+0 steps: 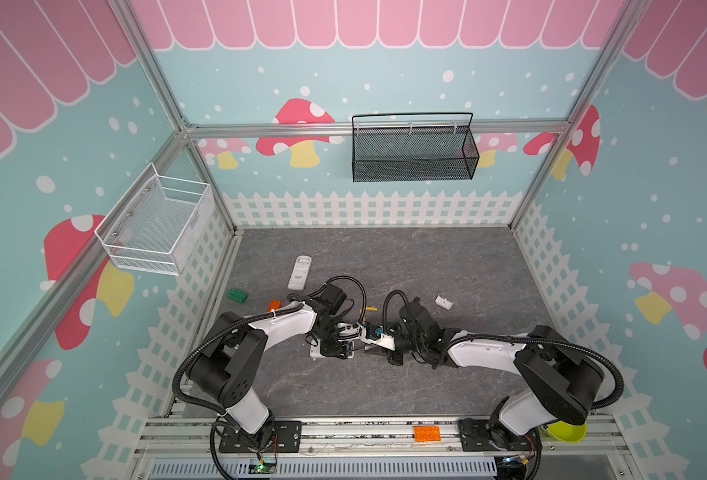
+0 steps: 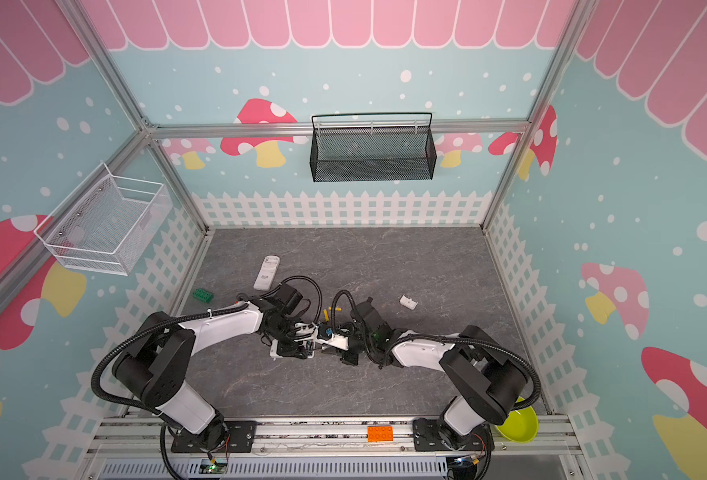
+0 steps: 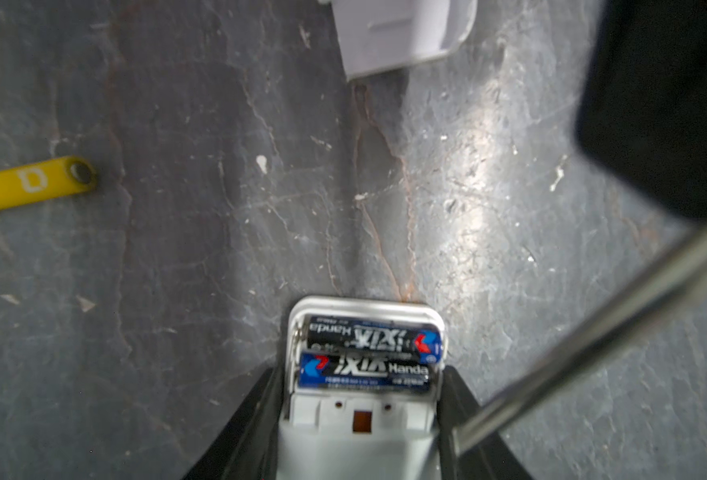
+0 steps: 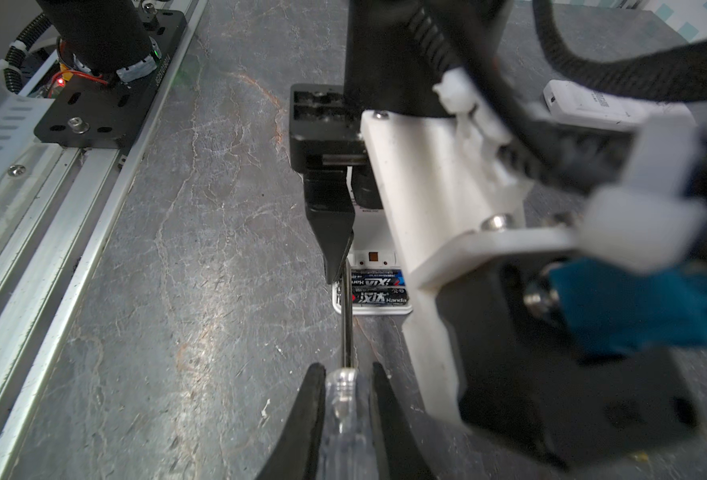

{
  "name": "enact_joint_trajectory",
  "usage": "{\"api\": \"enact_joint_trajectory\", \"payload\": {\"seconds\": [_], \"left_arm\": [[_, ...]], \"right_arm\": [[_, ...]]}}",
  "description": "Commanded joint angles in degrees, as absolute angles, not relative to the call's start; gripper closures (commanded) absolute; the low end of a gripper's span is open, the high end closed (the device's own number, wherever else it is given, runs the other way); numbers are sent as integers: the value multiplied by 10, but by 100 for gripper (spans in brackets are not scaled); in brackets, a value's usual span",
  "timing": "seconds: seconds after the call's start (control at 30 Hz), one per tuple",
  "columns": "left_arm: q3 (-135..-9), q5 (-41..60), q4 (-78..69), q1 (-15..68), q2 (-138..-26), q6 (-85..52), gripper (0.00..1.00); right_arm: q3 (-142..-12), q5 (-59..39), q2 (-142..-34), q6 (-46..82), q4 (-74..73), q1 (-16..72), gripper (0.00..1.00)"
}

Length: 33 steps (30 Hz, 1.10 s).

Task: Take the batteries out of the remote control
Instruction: 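Move the screwdriver tip with the right gripper to the remote's battery compartment, then pry the blue battery out with the screwdriver in the right gripper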

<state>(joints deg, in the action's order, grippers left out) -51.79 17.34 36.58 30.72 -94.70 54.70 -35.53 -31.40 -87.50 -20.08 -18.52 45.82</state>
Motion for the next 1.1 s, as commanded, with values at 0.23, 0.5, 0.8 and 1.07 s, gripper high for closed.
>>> {"api": "enact_joint_trajectory", "payload": {"seconds": [0.23, 0.5, 0.8, 1.07], "left_arm": [[-515, 127, 423, 301, -938, 602, 30], [-507, 123, 418, 299, -943, 622, 39], [-507, 125, 408, 301, -950, 626, 52], [-507, 124, 407, 302, -949, 623, 52]], "right_arm": [[-329, -322, -856, -205, -204, 461, 100], [-336, -311, -874, -207, -195, 461, 100], [-341, -320, -884, -204, -182, 461, 100], [-336, -308, -883, -205, -183, 460, 100]]}}
